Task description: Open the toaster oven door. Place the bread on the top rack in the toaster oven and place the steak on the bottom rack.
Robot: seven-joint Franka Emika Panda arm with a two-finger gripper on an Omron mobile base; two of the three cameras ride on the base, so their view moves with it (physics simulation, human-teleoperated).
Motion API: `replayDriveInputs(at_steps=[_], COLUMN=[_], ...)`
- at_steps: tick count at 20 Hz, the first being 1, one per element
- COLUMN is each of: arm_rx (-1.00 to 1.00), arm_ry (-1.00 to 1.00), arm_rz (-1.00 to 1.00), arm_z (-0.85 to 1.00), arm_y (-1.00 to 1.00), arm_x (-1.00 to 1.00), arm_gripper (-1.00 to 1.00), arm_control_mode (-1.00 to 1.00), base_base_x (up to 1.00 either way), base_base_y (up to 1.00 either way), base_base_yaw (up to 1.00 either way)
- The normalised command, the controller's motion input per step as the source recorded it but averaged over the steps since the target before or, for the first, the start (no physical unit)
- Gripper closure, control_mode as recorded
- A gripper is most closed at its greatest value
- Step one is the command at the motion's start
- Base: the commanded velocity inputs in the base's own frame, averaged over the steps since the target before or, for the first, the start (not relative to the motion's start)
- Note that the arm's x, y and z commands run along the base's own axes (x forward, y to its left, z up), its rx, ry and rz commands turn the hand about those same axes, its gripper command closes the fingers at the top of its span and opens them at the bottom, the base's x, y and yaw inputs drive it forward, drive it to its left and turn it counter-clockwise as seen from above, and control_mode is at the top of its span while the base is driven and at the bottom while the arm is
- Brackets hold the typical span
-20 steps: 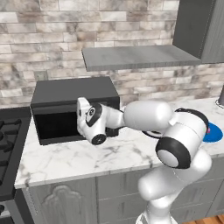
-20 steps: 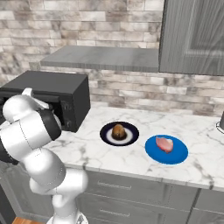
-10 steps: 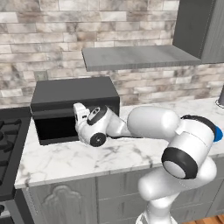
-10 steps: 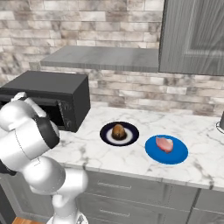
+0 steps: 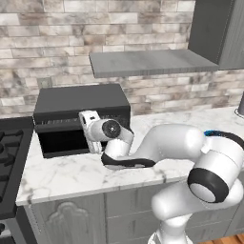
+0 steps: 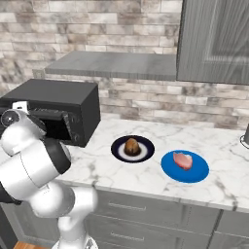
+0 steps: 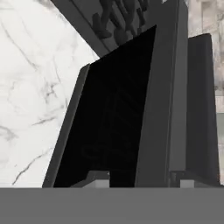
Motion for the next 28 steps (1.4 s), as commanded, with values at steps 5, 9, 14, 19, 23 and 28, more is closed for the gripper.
replayDriveInputs(at_steps=[5,9,14,19,23,28], arm_rx=[-0.38,-0.5,-0.55,-0.41,-0.1,-0.08], arm_ry=[0.72,0.67,0.75,0.62,0.03,-0.1], arm_rz=[0.0,0.0,0.0,0.0,-0.02,0.0], arm_z=[-0.98,-1.0,-1.0,-0.22,1.0,1.0], arm_y=[0.36,0.52,0.75,0.66,0.35,0.48], arm_x=[-0.85,-0.76,-0.65,-0.58,-0.81,-0.61], arm_gripper=[1.0,1.0,1.0,1.0,1.0,1.0], arm_control_mode=[-1.0,-1.0,-1.0,-1.0,-1.0,-1.0], base_base_x=[0.0,0.0,0.0,0.0,0.0,0.0], base_base_y=[0.0,0.0,0.0,0.0,0.0,0.0], base_base_yaw=[0.0,0.0,0.0,0.0,0.0,0.0])
